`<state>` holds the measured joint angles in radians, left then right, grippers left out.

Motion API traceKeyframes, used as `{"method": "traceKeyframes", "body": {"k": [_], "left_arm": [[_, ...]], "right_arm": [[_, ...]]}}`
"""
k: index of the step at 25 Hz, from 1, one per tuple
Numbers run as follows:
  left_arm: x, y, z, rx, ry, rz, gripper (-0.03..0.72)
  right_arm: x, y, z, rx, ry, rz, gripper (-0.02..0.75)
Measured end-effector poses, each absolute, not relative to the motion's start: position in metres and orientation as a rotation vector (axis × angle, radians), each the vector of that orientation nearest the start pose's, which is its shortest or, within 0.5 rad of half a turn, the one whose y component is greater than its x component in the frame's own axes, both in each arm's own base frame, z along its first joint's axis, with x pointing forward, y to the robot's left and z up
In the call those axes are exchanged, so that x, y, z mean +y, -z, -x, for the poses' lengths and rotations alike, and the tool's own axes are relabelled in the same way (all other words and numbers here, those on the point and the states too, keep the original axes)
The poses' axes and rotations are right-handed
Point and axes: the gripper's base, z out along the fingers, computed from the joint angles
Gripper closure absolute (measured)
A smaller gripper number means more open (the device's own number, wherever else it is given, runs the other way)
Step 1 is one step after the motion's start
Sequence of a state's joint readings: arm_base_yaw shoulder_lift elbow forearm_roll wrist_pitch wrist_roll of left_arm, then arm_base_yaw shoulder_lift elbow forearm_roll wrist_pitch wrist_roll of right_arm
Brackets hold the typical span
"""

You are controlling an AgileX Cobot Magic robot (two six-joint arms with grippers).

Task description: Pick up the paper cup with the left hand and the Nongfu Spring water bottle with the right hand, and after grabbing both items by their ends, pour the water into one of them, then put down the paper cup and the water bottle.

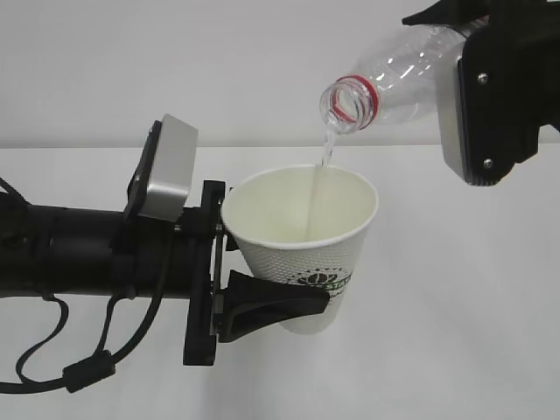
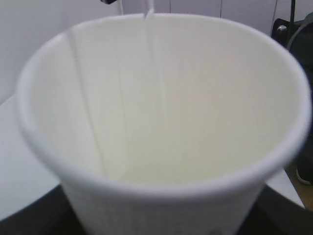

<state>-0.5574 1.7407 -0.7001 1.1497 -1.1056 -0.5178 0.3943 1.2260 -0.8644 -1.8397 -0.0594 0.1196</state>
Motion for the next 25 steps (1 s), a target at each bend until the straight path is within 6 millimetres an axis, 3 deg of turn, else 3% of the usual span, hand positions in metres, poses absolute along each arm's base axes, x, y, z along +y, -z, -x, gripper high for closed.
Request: {"method": "traceKeyframes", "body": {"k": [25], "left_arm": [[-0.2215, -0.189, -0.2151, 1.308, 1.071, -1.313, 0.188]], "right_arm": [[0.1103, -0.3291, -0.2523, 0.923, 0.853, 1.72, 0.268]]}}
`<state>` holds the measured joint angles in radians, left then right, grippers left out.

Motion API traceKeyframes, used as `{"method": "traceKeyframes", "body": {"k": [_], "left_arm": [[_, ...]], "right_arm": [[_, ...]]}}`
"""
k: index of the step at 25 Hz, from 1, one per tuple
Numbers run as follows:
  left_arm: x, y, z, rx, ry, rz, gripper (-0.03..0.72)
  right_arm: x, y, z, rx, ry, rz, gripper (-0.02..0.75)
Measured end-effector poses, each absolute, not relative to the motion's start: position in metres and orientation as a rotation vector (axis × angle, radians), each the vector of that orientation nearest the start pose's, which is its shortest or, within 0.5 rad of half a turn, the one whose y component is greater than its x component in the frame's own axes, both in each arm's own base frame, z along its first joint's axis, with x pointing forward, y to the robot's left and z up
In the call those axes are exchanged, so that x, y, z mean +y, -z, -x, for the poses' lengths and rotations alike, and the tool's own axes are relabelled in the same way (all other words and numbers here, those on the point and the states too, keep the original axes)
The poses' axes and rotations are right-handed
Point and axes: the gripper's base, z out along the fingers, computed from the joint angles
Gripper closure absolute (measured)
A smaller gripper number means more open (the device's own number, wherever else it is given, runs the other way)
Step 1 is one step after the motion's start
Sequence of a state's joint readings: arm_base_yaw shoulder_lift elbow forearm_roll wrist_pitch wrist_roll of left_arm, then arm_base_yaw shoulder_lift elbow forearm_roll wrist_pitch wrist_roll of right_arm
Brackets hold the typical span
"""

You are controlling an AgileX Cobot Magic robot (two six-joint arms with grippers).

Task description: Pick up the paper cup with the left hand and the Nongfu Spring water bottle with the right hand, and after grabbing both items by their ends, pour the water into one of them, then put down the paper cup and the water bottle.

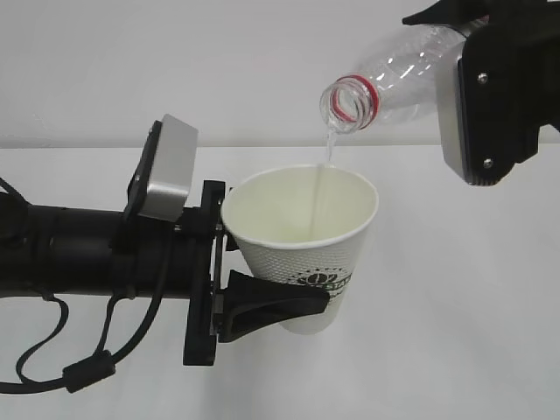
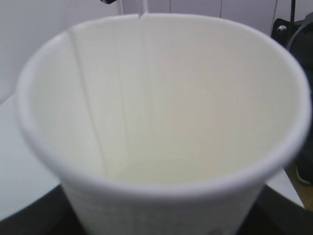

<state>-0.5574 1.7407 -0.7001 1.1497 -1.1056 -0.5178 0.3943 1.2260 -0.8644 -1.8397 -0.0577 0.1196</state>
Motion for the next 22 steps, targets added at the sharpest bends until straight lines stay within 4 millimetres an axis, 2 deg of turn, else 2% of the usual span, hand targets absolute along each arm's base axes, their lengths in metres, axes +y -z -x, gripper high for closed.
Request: {"method": "traceKeyframes", "body": {"k": [22], "left_arm": [[-0.2215, -0.1888, -0.2151, 1.309, 1.07, -1.314, 0.188]], "right_arm": [[0.1103, -0.3291, -0.2523, 0.923, 0.853, 1.72, 0.268]]}}
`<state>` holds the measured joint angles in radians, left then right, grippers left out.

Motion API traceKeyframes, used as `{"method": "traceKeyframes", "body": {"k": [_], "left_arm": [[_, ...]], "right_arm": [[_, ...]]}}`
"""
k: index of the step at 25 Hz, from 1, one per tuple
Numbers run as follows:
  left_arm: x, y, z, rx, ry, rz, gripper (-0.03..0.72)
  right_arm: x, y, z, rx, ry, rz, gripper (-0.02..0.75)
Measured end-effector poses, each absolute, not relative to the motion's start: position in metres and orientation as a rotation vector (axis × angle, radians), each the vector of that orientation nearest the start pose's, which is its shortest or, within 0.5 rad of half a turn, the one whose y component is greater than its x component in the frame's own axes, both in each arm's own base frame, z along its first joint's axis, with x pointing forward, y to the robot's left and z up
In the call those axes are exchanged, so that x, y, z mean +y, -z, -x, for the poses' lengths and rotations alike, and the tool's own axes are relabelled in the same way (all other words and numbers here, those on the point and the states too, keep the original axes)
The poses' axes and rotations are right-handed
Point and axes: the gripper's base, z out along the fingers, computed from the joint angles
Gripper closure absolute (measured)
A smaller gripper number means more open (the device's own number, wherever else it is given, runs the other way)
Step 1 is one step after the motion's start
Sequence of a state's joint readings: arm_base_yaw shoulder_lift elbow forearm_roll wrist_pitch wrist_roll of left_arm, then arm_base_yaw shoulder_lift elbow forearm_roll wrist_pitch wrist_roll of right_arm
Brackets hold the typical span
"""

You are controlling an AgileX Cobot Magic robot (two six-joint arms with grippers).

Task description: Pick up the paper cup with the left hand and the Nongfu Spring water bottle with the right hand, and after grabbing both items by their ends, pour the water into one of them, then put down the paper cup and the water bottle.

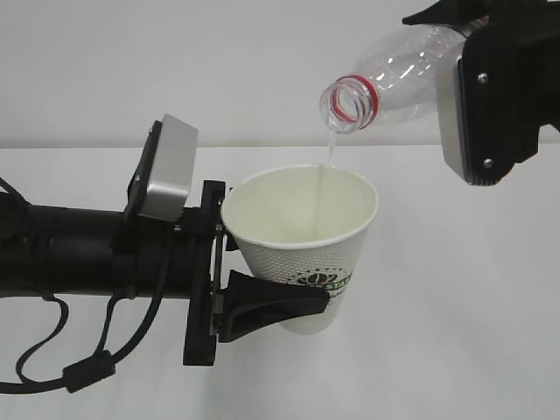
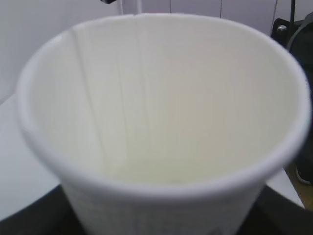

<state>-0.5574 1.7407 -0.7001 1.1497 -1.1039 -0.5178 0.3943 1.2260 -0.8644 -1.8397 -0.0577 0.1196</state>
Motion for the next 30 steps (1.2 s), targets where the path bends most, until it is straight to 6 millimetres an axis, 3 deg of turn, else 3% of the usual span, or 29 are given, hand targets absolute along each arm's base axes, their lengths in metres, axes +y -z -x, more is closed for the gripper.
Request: {"method": "traceKeyframes", "body": {"k": [30], "left_arm": [[-0.2212, -0.1879, -0.217, 1.331, 1.052, -1.304, 0.189]], "right_arm": [[0.1103, -0.3291, -0.2523, 0.923, 0.853, 1.72, 0.268]]}}
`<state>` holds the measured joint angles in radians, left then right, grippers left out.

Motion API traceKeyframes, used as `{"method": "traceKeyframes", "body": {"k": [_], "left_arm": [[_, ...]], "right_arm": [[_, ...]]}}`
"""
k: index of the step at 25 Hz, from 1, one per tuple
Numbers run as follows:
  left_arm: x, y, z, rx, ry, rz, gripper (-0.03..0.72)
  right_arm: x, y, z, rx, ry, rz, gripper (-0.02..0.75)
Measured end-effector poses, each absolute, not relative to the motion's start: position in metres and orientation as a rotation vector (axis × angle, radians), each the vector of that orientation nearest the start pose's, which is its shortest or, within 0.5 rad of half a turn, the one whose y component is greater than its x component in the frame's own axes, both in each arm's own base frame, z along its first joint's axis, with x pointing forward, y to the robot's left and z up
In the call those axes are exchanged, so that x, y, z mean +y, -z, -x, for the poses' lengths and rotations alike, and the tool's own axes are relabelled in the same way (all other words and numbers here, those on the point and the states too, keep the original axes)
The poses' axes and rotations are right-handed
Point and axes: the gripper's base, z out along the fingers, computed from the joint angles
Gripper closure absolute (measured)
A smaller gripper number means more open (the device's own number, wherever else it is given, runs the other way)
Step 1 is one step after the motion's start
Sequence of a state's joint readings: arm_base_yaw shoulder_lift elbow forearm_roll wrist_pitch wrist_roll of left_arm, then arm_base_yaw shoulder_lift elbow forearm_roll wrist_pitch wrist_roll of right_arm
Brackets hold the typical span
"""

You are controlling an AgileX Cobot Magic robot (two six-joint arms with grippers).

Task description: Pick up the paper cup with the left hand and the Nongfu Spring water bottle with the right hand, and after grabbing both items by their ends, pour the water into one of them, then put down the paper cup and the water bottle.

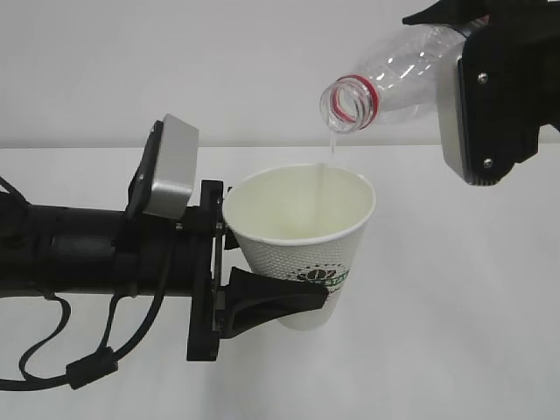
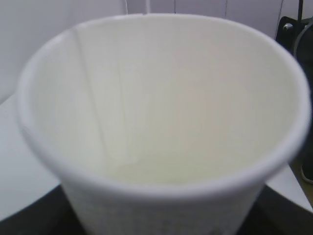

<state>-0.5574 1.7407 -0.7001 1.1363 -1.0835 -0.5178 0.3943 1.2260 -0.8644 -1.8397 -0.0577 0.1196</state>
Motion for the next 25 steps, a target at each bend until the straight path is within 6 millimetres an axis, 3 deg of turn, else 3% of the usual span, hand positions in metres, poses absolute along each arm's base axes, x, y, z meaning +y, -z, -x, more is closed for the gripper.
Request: {"method": "traceKeyframes", "body": {"k": [25], "left_arm": [[-0.2207, -0.1863, -0.2201, 1.365, 1.023, -1.286, 0.19]], "right_arm": [[0.1103, -0.3291, -0.2523, 0.923, 0.853, 1.72, 0.268]]}}
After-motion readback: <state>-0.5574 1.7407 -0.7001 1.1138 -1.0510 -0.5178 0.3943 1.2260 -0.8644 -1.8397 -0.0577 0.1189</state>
